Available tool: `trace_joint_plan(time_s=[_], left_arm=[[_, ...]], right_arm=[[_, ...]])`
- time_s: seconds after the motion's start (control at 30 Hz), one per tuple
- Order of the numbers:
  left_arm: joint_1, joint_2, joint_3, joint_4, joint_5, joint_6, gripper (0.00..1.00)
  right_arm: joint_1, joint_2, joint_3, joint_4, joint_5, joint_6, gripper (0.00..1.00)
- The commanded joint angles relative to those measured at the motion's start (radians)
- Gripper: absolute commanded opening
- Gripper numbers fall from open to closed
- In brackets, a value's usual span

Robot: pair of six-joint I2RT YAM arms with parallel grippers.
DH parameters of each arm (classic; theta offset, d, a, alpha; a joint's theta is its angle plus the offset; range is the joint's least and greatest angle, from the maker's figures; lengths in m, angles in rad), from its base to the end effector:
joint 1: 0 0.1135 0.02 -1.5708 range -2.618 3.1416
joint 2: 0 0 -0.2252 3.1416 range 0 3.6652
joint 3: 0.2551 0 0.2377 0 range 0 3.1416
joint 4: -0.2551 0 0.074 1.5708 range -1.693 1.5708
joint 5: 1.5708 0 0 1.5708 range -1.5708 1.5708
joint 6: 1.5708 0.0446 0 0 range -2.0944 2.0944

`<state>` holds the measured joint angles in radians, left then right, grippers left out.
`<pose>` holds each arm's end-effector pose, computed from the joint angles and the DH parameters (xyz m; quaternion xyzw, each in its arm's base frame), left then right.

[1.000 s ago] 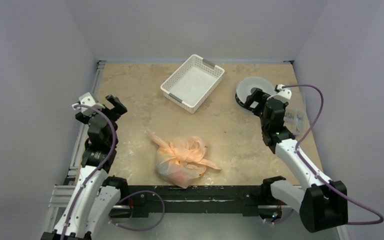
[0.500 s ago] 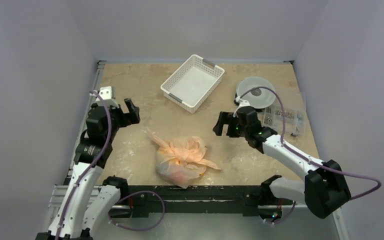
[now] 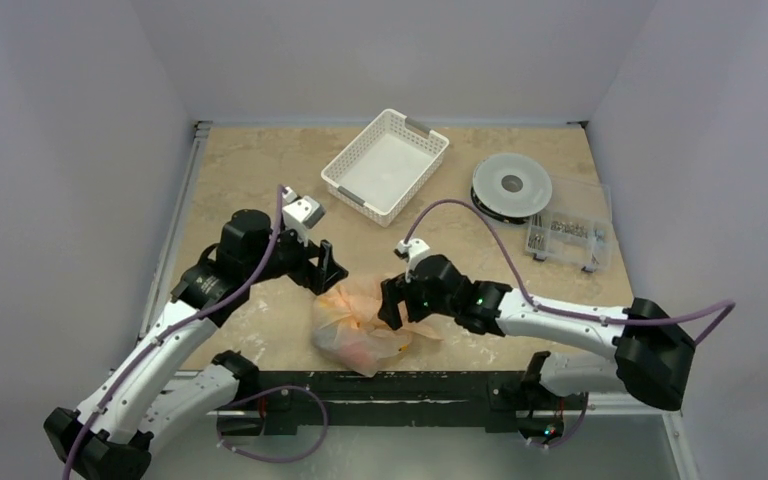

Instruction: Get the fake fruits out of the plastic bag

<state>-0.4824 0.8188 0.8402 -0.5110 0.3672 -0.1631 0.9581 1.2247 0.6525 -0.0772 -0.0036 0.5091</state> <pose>0.1670 -0.1055 0.2885 0.2268 0.8173 -0.3089 0.4302 0.1516 0.2160 0.1795 -0.2002 0.8731 0.2989 0.3291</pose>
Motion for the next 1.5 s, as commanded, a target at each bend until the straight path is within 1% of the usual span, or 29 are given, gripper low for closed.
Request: trace_joint_plan(time_s=[0.0, 0.1, 0.2, 0.33, 0.37, 0.43, 0.47, 0.53, 0.67, 0.77, 0.83, 0.9, 1.0, 1.07, 1.2, 1.23, 1.3, 1.37, 1.47], left_arm=[[-0.054, 0.013, 0.051, -0.031, 0.003, 0.06, 0.78], [-0.072, 0.007, 0.051, -0.032, -0.051, 0.053, 0.76], [-0.087, -0.003, 0.044, -0.031, -0.106, 0.054, 0.75], [-0.113, -0.029, 0.032, -0.019, -0.142, 0.056, 0.74], [-0.121, -0.039, 0.028, -0.015, -0.152, 0.058, 0.75], [-0.14, -0.062, 0.023, -0.01, -0.174, 0.065, 0.74], [-0.146, -0.076, 0.019, -0.006, -0.184, 0.07, 0.74], [-0.155, -0.111, 0.005, 0.012, -0.212, 0.076, 0.75], [-0.161, -0.16, -0.015, 0.034, -0.254, 0.083, 0.75], [-0.162, -0.187, -0.026, 0.048, -0.288, 0.081, 0.77], [-0.161, -0.203, -0.033, 0.055, -0.31, 0.077, 0.79], [-0.162, -0.214, -0.039, 0.063, -0.324, 0.073, 0.82], [-0.162, -0.222, -0.045, 0.076, -0.325, 0.065, 0.83], [-0.162, -0.213, -0.04, 0.087, -0.307, 0.066, 0.83], [-0.162, -0.152, 0.055, 0.047, -0.274, 0.071, 0.83], [-0.162, -0.135, 0.078, 0.043, -0.269, 0.074, 0.83], [-0.162, -0.108, 0.104, 0.038, -0.253, 0.087, 0.83], [-0.162, -0.101, 0.087, 0.047, -0.249, 0.1, 0.83], [-0.162, -0.122, -0.025, 0.104, -0.241, 0.116, 0.83]], right_arm=[[0.174, 0.033, 0.047, 0.026, 0.256, -0.046, 0.78], [0.29, 0.104, 0.076, 0.02, 0.462, -0.086, 0.79], [0.333, 0.17, 0.11, -0.016, 0.606, -0.081, 0.78], [0.368, 0.225, 0.132, 0.011, 0.671, -0.131, 0.71], [0.387, 0.23, 0.14, 0.011, 0.704, -0.139, 0.71], [0.428, 0.232, 0.147, 0.019, 0.732, -0.172, 0.77], [0.446, 0.231, 0.155, 0.011, 0.748, -0.183, 0.78], [0.474, 0.215, 0.179, -0.043, 0.794, -0.165, 0.8], [0.48, 0.134, 0.183, -0.077, 0.735, -0.139, 0.8], [0.479, 0.106, 0.126, -0.013, 0.678, -0.159, 0.8], [0.48, 0.126, 0.1, 0.065, 0.621, -0.193, 0.79], [0.48, 0.165, 0.089, 0.132, 0.605, -0.218, 0.76], [0.477, 0.214, 0.06, 0.225, 0.626, -0.218, 0.68], [0.471, 0.233, 0.034, 0.285, 0.631, -0.213, 0.68], [0.448, 0.272, 0.014, 0.335, 0.635, -0.177, 0.66], [0.447, 0.28, 0.013, 0.339, 0.635, -0.17, 0.61], [0.444, 0.29, 0.018, 0.331, 0.652, -0.159, 0.43], [0.443, 0.272, 0.015, 0.319, 0.671, -0.14, 0.29], [0.423, 0.217, -0.015, 0.336, 0.626, -0.116, 0.17]])
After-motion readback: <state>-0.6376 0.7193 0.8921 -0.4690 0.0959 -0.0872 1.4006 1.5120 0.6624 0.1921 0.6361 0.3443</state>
